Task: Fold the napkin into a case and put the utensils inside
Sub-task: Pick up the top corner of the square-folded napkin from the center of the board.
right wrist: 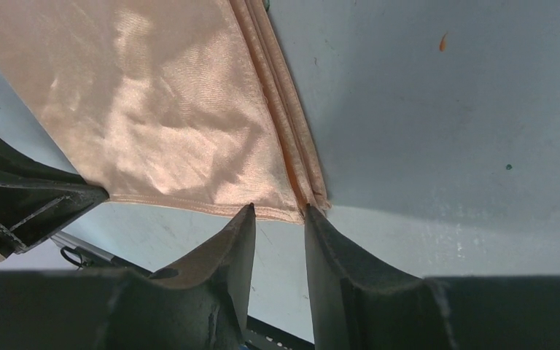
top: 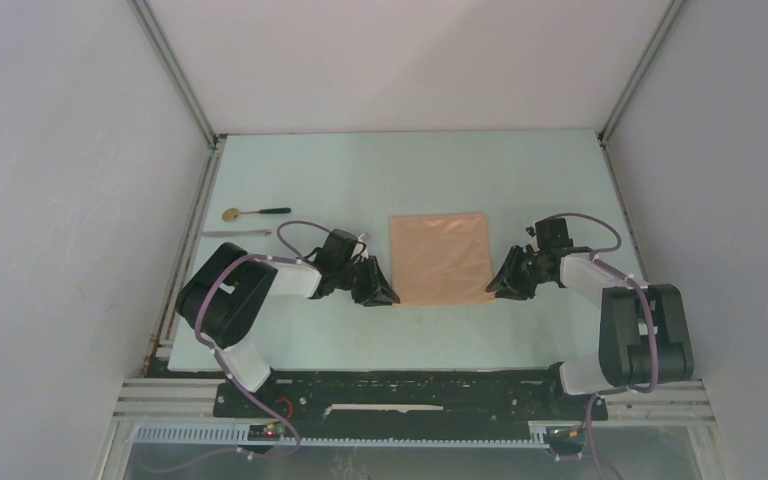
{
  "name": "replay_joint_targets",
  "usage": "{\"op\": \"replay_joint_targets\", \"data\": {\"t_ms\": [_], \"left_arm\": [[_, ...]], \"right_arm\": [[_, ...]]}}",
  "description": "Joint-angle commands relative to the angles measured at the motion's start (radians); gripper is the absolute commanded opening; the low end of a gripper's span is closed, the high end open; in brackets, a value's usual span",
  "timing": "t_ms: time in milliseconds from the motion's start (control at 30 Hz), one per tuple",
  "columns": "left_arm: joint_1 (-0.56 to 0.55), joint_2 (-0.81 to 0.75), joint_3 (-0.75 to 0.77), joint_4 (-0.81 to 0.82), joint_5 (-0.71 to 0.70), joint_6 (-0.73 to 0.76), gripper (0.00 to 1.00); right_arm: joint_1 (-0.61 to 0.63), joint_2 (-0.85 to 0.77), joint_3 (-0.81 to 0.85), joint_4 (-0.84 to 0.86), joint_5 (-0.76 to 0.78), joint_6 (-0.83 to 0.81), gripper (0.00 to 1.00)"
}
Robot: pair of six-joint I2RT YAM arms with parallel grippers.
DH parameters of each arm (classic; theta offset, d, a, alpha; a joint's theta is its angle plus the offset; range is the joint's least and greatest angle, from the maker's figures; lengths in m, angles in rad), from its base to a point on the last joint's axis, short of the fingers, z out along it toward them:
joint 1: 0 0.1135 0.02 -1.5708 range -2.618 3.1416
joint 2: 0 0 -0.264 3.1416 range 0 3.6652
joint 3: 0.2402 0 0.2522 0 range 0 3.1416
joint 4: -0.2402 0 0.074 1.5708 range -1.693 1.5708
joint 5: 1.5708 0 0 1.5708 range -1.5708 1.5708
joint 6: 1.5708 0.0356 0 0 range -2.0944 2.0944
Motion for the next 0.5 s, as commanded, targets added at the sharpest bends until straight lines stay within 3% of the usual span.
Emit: {"op": "replay_joint_targets", "data": {"t_ms": [0, 333, 467], "left_arm": [[-0.01, 0.002, -0.011, -0.046, -0.033, 0.015, 0.27], [-0.009, 0.0, -0.01, -0.046, -0.034, 0.016, 0.29], [-0.01, -0.012, -0.009, -0.054, -0.041, 0.02, 0.31]], "right_arm": [[0.004, 0.019, -0.011, 0.037, -0.009, -0.004, 0.4], [0.008, 0.024, -0.011, 0.061, -0.034, 0.011, 0.36], [0.007, 0.02, -0.01, 0.062, -0.043, 0.013, 0.27]]}}
